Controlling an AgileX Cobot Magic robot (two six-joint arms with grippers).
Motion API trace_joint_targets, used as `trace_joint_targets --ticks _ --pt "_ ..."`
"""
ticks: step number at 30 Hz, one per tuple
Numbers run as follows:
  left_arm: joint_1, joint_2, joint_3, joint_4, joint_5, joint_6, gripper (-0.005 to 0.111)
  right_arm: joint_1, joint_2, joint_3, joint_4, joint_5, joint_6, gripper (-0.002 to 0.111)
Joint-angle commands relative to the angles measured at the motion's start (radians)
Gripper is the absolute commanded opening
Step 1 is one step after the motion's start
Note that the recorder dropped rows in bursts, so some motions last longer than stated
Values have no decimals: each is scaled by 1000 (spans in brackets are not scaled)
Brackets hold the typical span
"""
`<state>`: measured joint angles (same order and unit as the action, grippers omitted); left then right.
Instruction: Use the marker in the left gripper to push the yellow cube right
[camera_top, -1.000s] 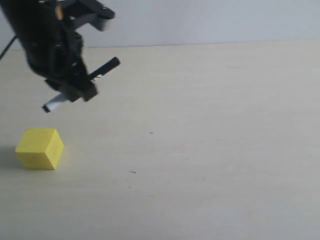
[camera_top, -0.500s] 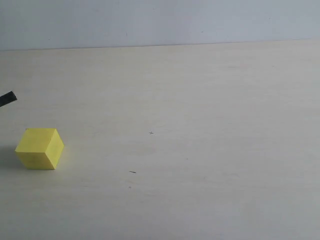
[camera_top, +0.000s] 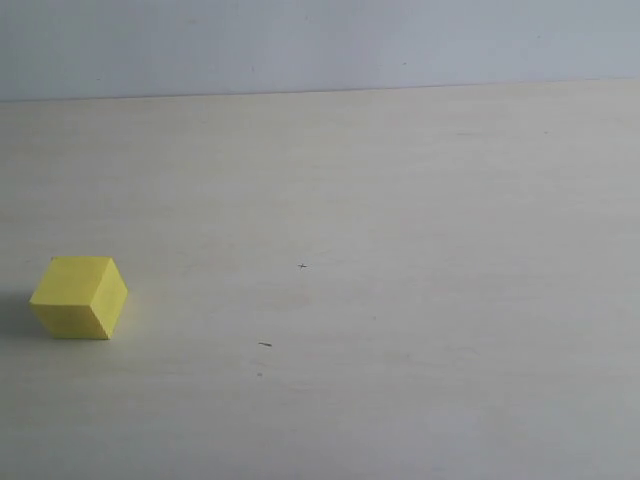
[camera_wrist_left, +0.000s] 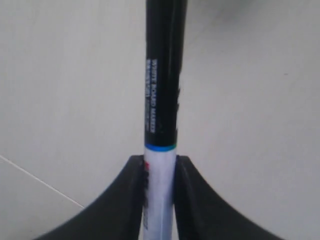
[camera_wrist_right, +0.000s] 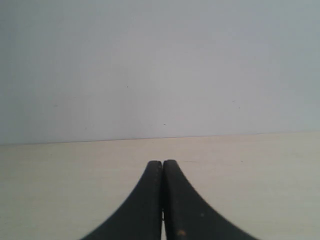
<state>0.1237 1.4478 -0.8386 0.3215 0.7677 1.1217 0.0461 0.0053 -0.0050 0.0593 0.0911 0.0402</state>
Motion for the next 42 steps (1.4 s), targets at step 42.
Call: trace_joint_targets --ticks 42 --pt "-36 272 -14 -59 -144 269 0 -1 -5 5 2 -10 -2 0"
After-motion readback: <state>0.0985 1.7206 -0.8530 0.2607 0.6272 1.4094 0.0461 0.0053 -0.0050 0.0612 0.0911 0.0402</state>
